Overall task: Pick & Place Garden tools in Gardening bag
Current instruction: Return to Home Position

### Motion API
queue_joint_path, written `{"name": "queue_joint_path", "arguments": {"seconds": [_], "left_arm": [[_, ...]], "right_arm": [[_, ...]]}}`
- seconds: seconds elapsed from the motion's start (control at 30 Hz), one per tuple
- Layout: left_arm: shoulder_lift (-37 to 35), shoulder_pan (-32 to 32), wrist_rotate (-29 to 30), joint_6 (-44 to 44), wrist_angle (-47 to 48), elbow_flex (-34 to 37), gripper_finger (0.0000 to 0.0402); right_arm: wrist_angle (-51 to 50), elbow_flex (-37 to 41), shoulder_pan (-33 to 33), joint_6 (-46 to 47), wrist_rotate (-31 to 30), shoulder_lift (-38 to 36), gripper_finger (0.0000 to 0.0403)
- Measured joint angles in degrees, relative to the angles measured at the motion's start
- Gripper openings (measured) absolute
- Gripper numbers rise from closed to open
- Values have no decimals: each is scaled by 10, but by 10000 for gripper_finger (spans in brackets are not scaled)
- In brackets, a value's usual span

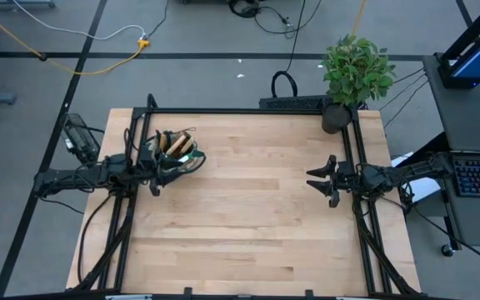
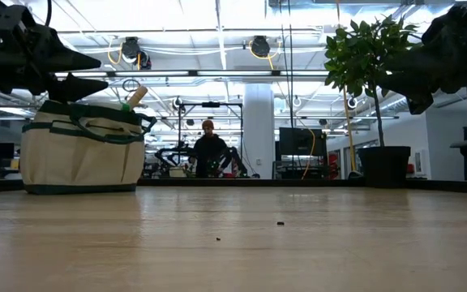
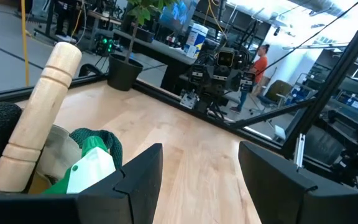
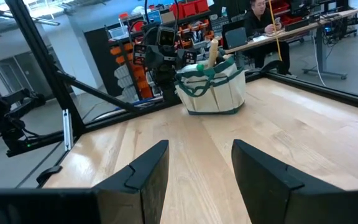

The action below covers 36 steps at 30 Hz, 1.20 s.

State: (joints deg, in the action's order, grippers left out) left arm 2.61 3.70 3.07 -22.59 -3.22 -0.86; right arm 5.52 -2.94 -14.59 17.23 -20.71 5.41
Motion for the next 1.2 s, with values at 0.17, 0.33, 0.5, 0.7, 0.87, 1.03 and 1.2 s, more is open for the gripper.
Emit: {"name": "queue_joint_path", "arguments": {"seconds": [0.17, 0.33, 0.5, 0.7, 0.87, 1.03, 1.2], "left_arm": [[0, 0, 0, 0, 0, 0, 218], [0, 0, 0, 0, 0, 0, 218], [0, 0, 0, -1, 0, 0, 218], [0, 0, -1, -2, 0, 0, 219], [0, 0, -1, -2, 0, 0, 218], [0, 0, -1, -1, 0, 0, 218], [0, 1, 3, 121, -1, 0, 218]], "right_arm": [[0, 0, 0, 0, 0, 0, 166], [1, 0, 0, 0, 0, 0, 166], [2, 0, 0, 0, 0, 0, 166], [2, 0, 0, 0, 0, 0, 166], [2, 0, 0, 0, 0, 0, 166], [2, 0, 0, 0, 0, 0, 166], [2, 0, 0, 0, 0, 0, 166]]}}
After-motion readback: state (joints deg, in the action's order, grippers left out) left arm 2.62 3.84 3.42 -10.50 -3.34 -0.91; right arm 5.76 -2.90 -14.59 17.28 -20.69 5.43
